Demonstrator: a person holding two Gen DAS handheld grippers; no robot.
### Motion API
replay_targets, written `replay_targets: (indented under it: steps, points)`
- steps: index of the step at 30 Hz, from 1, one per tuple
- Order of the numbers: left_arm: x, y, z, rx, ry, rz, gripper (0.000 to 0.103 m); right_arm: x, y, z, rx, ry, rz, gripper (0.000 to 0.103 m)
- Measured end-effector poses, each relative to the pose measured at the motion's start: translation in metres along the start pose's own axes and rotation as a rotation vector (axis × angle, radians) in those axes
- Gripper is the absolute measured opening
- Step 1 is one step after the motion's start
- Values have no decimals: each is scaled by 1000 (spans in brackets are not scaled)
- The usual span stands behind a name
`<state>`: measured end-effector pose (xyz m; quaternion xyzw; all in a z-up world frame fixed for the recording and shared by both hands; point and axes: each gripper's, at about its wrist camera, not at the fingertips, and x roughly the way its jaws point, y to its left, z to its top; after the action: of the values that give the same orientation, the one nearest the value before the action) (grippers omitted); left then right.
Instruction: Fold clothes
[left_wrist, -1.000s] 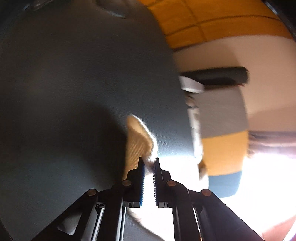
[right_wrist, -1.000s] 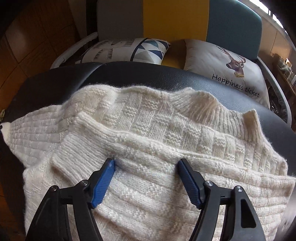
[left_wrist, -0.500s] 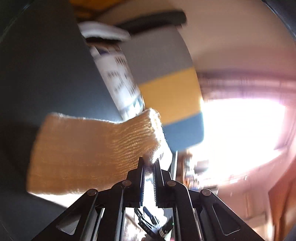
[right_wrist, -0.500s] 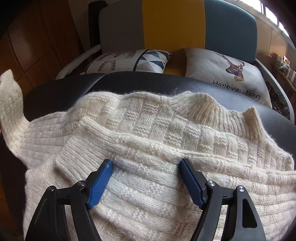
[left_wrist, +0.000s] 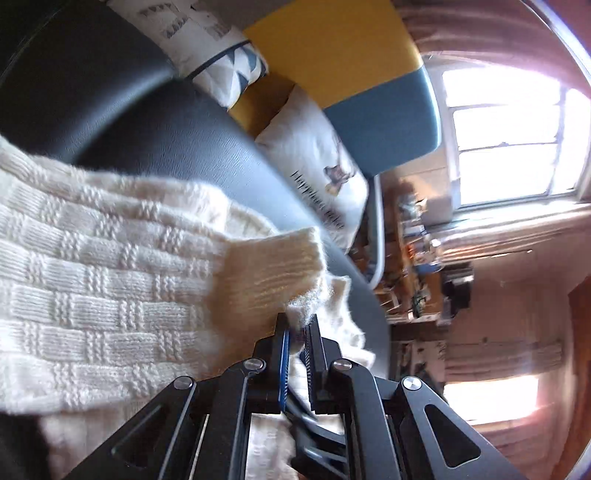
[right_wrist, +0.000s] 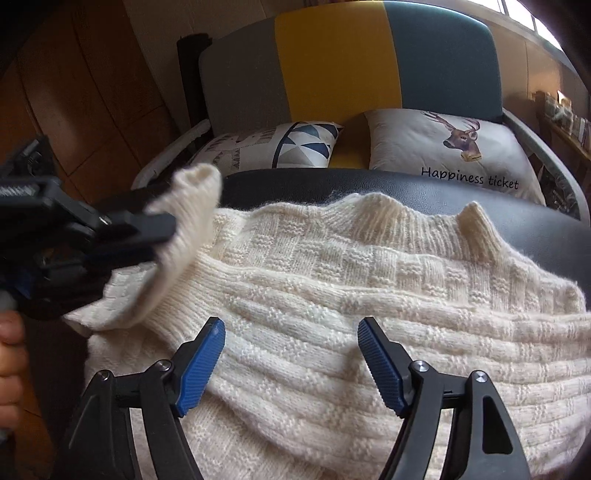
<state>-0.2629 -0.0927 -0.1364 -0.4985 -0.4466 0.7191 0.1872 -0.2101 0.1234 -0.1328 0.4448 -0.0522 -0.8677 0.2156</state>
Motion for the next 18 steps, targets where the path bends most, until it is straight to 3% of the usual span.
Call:
replay_targets:
  steps: [2, 4, 6, 10, 13, 18]
  points:
    - [0, 3, -14, -33, 20, -2, 10, -8, -11, -4, 79, 7, 84, 78]
    - [-1, 7, -29, -66, 39, -7, 22, -14, -20, -7, 155, 7, 192, 78]
    - [-24, 9, -42, -62, 8, -56, 29, -18, -24, -10, 228, -1, 250, 78]
    - [-67, 5, -43, -10, -71, -113, 44, -9, -31, -12, 428, 25, 497, 56]
    - [-102, 21, -47, -24, -116, -118, 47, 4, -34, -18, 552, 22, 533, 56]
    - [-140, 65, -53, -99, -159, -131, 49, 25, -29, -28, 681, 34, 512, 49]
